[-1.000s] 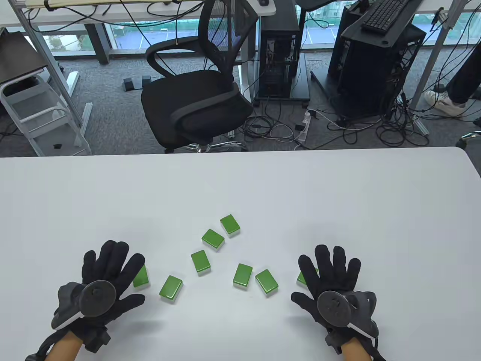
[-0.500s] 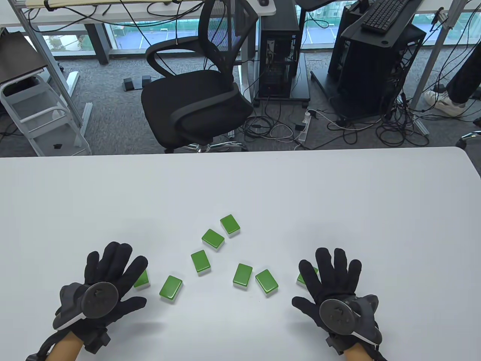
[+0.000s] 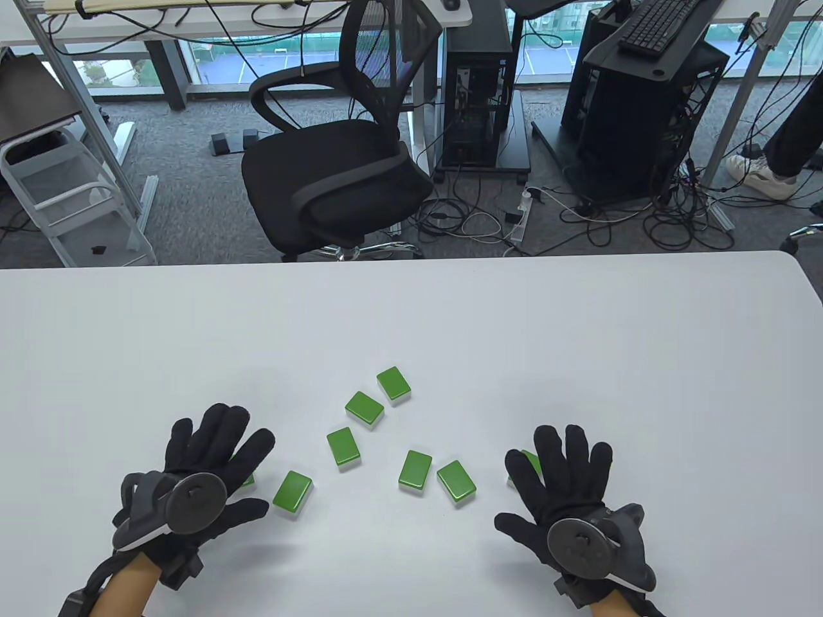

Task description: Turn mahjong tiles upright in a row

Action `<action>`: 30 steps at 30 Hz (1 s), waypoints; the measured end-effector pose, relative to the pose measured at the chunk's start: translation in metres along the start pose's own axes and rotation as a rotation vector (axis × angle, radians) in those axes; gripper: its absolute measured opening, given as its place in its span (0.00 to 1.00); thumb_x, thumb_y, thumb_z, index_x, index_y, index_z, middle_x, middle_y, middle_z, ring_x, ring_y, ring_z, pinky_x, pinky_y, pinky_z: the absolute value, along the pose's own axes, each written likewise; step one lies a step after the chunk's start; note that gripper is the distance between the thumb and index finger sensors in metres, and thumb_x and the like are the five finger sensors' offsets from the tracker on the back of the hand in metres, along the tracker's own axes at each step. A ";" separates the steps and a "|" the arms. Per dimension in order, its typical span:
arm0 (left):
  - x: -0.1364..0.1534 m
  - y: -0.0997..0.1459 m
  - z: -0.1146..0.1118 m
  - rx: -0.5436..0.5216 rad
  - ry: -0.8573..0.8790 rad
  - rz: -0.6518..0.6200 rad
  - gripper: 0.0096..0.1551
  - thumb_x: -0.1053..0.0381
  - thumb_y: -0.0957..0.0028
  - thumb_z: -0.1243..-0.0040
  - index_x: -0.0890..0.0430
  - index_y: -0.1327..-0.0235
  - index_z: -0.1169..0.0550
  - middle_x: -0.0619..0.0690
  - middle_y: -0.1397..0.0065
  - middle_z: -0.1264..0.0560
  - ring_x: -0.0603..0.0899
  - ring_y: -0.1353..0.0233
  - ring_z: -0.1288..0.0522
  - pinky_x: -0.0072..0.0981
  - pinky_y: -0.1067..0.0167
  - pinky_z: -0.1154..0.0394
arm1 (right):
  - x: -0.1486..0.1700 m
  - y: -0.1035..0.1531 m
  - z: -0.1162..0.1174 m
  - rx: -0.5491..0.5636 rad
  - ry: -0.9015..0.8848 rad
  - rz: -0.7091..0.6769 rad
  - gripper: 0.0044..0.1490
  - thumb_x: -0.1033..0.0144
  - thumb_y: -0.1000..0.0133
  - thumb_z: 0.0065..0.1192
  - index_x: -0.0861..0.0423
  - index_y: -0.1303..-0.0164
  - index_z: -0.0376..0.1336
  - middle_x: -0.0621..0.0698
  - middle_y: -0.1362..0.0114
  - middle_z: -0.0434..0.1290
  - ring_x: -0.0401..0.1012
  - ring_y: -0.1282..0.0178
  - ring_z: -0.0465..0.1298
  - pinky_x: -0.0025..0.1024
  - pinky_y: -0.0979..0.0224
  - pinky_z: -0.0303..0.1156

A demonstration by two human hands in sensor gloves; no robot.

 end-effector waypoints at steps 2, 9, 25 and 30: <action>0.002 -0.007 0.000 0.031 -0.021 0.018 0.54 0.22 0.69 0.46 0.25 0.29 0.55 0.32 0.16 0.68 0.51 0.10 0.67 0.68 0.18 0.65 | 0.001 0.000 -0.001 0.003 0.012 -0.002 0.59 0.35 0.51 0.56 0.31 0.29 0.23 0.47 0.18 0.18 0.57 0.23 0.18 0.71 0.27 0.23; 0.022 -0.024 -0.026 0.180 -0.124 0.140 0.54 0.24 0.70 0.44 0.27 0.28 0.51 0.35 0.13 0.61 0.53 0.09 0.59 0.68 0.18 0.56 | 0.004 0.001 -0.002 -0.002 0.023 0.014 0.59 0.35 0.51 0.56 0.31 0.29 0.23 0.48 0.18 0.18 0.57 0.23 0.18 0.71 0.27 0.23; 0.032 -0.037 -0.079 0.331 -0.104 0.154 0.48 0.38 0.66 0.34 0.34 0.30 0.41 0.39 0.20 0.34 0.54 0.19 0.32 0.62 0.25 0.36 | 0.001 0.001 0.004 -0.038 0.055 0.003 0.59 0.35 0.51 0.56 0.31 0.29 0.22 0.48 0.18 0.18 0.57 0.23 0.19 0.71 0.27 0.23; 0.019 -0.027 -0.074 0.335 -0.069 0.064 0.52 0.39 0.68 0.31 0.34 0.29 0.42 0.38 0.21 0.33 0.53 0.19 0.30 0.62 0.25 0.35 | 0.000 0.001 0.005 -0.048 0.057 0.002 0.58 0.35 0.51 0.56 0.31 0.29 0.22 0.48 0.18 0.18 0.57 0.23 0.19 0.71 0.27 0.24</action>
Point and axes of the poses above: the tracker on the back of each hand, its own x axis roughly to the little-finger side, its own y axis roughly from the fingertips to the wrist, z = x × y, the point moved 5 cm from there along -y, roughly from the wrist to the fingertips
